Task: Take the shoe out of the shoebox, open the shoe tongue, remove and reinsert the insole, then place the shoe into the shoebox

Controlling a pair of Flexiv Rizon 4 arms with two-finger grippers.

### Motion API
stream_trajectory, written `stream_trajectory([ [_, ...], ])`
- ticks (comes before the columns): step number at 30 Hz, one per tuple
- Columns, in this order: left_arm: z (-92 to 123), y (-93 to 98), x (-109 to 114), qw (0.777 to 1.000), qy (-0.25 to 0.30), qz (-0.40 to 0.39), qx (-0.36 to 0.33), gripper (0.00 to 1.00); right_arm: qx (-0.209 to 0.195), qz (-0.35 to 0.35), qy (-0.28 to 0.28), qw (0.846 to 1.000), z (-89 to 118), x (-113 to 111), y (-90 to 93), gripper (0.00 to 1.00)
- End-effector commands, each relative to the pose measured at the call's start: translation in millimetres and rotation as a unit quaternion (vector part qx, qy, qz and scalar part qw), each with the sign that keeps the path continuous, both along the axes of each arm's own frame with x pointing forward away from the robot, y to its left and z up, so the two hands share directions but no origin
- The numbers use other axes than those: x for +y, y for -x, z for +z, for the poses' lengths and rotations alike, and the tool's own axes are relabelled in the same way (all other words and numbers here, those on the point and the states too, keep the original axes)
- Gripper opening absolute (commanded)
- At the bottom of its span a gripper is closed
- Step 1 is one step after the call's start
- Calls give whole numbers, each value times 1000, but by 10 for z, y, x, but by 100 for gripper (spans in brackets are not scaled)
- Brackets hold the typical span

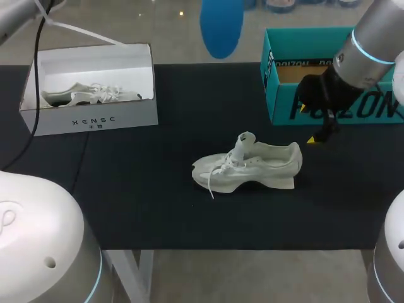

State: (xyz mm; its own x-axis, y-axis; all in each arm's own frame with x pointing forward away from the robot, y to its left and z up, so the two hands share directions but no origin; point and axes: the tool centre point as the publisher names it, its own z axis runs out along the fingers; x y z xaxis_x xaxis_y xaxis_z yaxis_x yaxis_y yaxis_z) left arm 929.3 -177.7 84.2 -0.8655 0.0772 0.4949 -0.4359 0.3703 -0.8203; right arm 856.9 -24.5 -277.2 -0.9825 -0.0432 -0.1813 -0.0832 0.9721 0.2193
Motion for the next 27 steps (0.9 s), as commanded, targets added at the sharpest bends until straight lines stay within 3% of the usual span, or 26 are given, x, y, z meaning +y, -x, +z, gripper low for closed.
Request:
stream_trajectory([
  [1, -3, -7, 3, 1000, 0, -1, 0, 0, 8, -4, 17, 1000, 8, 170, -24, 100],
  [14, -3, -7, 3, 1000, 0, -1, 0, 0, 39, 3, -4, 999, -368, 504, -4, 100],
  [27, -3, -7, 3, 1000, 0, -1, 0, 0, 48, -3, 0, 999, -760, 651, -67, 100],
])
